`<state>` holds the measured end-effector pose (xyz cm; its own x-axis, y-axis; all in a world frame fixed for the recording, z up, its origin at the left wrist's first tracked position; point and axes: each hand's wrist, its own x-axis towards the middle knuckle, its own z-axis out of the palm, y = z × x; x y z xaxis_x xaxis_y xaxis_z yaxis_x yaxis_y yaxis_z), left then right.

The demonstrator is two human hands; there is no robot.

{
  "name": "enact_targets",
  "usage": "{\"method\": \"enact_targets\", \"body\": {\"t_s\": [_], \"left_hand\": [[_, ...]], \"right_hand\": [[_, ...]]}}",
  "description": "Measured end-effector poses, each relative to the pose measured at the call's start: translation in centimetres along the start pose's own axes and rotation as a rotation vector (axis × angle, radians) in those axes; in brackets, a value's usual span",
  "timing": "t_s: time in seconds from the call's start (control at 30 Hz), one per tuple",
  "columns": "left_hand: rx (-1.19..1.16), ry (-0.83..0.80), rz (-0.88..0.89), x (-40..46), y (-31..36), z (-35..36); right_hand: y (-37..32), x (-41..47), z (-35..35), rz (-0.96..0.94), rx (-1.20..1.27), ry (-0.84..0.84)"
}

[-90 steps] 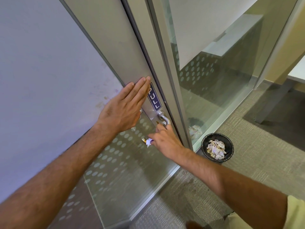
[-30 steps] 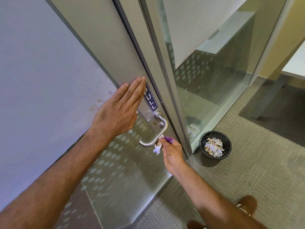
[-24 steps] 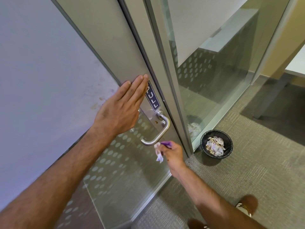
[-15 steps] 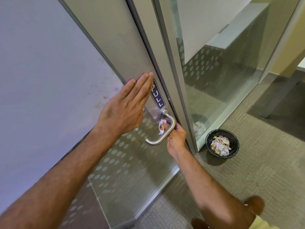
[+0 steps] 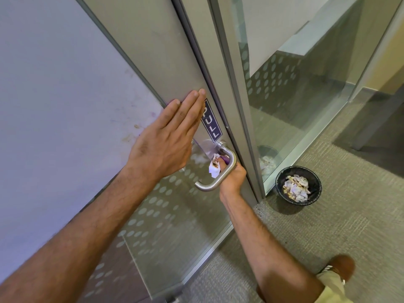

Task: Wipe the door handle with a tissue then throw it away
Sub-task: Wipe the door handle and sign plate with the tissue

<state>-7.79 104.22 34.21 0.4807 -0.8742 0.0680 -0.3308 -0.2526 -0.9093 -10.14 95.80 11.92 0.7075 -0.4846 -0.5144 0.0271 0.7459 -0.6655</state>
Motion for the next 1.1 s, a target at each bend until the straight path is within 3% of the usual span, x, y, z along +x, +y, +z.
{"method": "enact_targets", "body": {"t_s": [0.13, 0.27, 0.43, 0.57, 0.67, 0.83, 0.9, 1.0, 1.1], "left_hand": [[0.016, -0.009, -0.004, 0.0, -0.1, -0.2], [0.027, -0.012, -0.012, 0.0, -0.2, -0.1], [0.009, -0.022, -0.005, 0.0, -0.2, -0.4], [0.024, -0.024, 0.000, 0.0, -0.3, -0.4], [0.001, -0.018, -0.004, 0.0, -0.3, -0.4], [-0.014, -0.028, 0.000, -0.1, -0.2, -0.2], [-0.029, -0.017, -0.005, 0.0, -0.1, -0.2], [-0.029, -0.012, -0.008, 0.0, -0.1, 0.1], [-0.031, -0.004, -0.010, 0.0, 0.0, 0.1]], "right_hand": [[0.6, 0.4, -1.1, 0.066, -0.056, 0.093], [1.0, 1.0, -1.8, 0.054, -0.122, 0.052], [1.8, 0.7, -4.2, 0.106, -0.538, 0.066], [-1.0, 0.3, -4.1, 0.093, -0.268, -0.021], [-2.6, -0.1, -1.4, 0.200, 0.107, -0.080], [-1.2, -0.6, -0.2, 0.422, 0.304, -0.098], [-0.6, -0.5, 0.1, 0.378, 0.238, -0.103], [0.0, -0.3, 0.1, 0.198, -0.067, -0.046], [0.2, -0.5, -0.4, 0.140, -0.107, -0.019]]}}
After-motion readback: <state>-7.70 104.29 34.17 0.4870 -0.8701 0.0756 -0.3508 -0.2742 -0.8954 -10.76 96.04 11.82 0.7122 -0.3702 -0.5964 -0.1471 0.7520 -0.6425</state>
